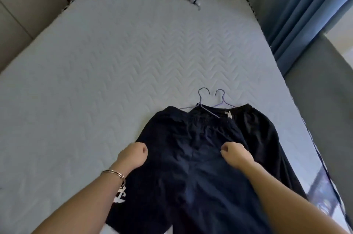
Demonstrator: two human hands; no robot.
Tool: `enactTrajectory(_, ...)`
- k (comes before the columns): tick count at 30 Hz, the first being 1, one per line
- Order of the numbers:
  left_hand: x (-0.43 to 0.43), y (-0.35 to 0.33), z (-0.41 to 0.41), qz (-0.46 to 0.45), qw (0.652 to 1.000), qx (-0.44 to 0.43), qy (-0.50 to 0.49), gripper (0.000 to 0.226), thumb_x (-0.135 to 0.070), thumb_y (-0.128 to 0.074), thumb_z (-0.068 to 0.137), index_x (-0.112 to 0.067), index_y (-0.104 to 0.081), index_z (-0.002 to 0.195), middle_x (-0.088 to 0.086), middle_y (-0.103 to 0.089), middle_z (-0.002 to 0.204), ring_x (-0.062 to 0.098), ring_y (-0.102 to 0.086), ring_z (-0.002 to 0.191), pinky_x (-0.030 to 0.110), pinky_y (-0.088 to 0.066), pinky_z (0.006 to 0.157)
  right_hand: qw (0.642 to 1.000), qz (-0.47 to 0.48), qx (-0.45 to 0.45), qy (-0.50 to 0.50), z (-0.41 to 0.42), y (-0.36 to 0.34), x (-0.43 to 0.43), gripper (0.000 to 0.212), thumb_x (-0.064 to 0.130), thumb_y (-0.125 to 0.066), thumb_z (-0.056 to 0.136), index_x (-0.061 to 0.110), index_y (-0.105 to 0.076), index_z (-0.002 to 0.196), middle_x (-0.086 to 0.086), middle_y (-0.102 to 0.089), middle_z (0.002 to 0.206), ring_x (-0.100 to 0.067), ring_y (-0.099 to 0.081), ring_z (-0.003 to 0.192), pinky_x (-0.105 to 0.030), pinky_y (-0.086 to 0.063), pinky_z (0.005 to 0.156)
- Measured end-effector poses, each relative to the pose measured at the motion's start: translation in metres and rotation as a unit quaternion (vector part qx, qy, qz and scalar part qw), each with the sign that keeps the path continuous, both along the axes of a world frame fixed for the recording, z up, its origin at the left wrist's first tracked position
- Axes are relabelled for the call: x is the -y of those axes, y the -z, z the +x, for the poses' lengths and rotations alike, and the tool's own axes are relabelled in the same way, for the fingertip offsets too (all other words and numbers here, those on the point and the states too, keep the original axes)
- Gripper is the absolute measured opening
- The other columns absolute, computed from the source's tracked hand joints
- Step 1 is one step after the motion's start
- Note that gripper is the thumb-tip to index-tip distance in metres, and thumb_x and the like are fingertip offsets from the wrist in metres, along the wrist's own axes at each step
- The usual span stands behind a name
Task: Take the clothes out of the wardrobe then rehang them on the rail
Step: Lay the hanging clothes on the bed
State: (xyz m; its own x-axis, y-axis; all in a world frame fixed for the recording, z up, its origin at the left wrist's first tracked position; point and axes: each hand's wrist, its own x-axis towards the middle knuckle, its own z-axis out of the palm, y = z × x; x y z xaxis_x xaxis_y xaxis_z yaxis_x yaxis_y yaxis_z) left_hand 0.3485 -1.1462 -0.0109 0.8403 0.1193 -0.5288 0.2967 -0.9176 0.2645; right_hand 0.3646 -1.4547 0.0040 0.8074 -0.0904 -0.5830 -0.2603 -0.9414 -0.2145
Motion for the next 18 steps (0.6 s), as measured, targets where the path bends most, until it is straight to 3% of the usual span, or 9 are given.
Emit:
enactTrajectory(3,-0.028,0.002,-0.041,-0.077,0.994,-0.01,-0.079,0.021,-0.022,-0.045,0.091,-0.021,-0.066,0.094,-0.001,-0.068,0.1,0.017,-0.062,0.088,0.029,-0.05,0.077,0.999,0.024,-0.041,0.005,-0.025,0.007,0.001,0.028,0.025,-0.042,0.091,0.021,-0.06,0.112,-0.001,-0.063,0.114,-0.023,-0.06,0.099,-0.032,-0.05,0.08)
enactTrajectory(5,-0.044,-0.009,-0.075,-0.135,0.984,-0.006,-0.116,0.021,-0.021,-0.048,0.092,-0.017,-0.066,0.102,-0.002,-0.065,0.098,0.012,-0.058,0.084,0.019,-0.045,0.068,0.998,0.046,-0.049,0.01,-0.043,0.007,-0.005,0.029,0.027,-0.044,0.09,0.023,-0.06,0.114,0.0,-0.063,0.116,-0.022,-0.059,0.103,-0.034,-0.05,0.087)
enactTrajectory(10,-0.075,-0.031,-0.188,-0.191,0.958,-0.02,-0.212,0.023,-0.025,-0.05,0.093,-0.02,-0.062,0.111,-0.006,-0.062,0.106,0.01,-0.055,0.099,0.019,-0.037,0.082,0.992,0.103,-0.069,0.027,-0.109,-0.001,-0.038,0.026,0.024,-0.046,0.092,0.018,-0.062,0.111,-0.002,-0.066,0.107,-0.022,-0.06,0.101,-0.035,-0.049,0.089)
enactTrajectory(12,-0.087,-0.034,-0.243,-0.201,0.946,-0.037,-0.254,0.019,-0.027,-0.05,0.092,-0.024,-0.062,0.107,-0.006,-0.064,0.109,0.01,-0.057,0.102,0.019,-0.04,0.082,0.99,0.107,-0.091,0.015,-0.14,-0.004,-0.059,0.022,0.023,-0.047,0.092,0.014,-0.065,0.101,-0.005,-0.068,0.099,-0.022,-0.062,0.095,-0.036,-0.05,0.085)
enactTrajectory(15,-0.107,-0.032,-0.327,-0.226,0.909,-0.079,-0.341,0.009,-0.028,-0.05,0.092,-0.031,-0.059,0.096,-0.007,-0.064,0.105,0.009,-0.058,0.1,0.017,-0.042,0.08,0.982,0.118,-0.139,-0.056,-0.185,-0.002,-0.099,0.018,0.024,-0.052,0.088,0.025,-0.06,0.072,0.003,-0.065,0.078,-0.014,-0.059,0.076,-0.029,-0.05,0.077)
enactTrajectory(18,-0.128,-0.019,-0.412,-0.236,0.86,-0.092,-0.443,0.011,-0.023,-0.05,0.093,-0.023,-0.06,0.098,0.001,-0.065,0.107,0.013,-0.059,0.095,0.017,-0.042,0.073,0.967,0.108,-0.191,-0.126,-0.224,0.005,-0.145,0.027,0.023,-0.055,0.084,0.032,-0.054,0.059,0.009,-0.058,0.069,-0.013,-0.057,0.074,-0.022,-0.046,0.077)
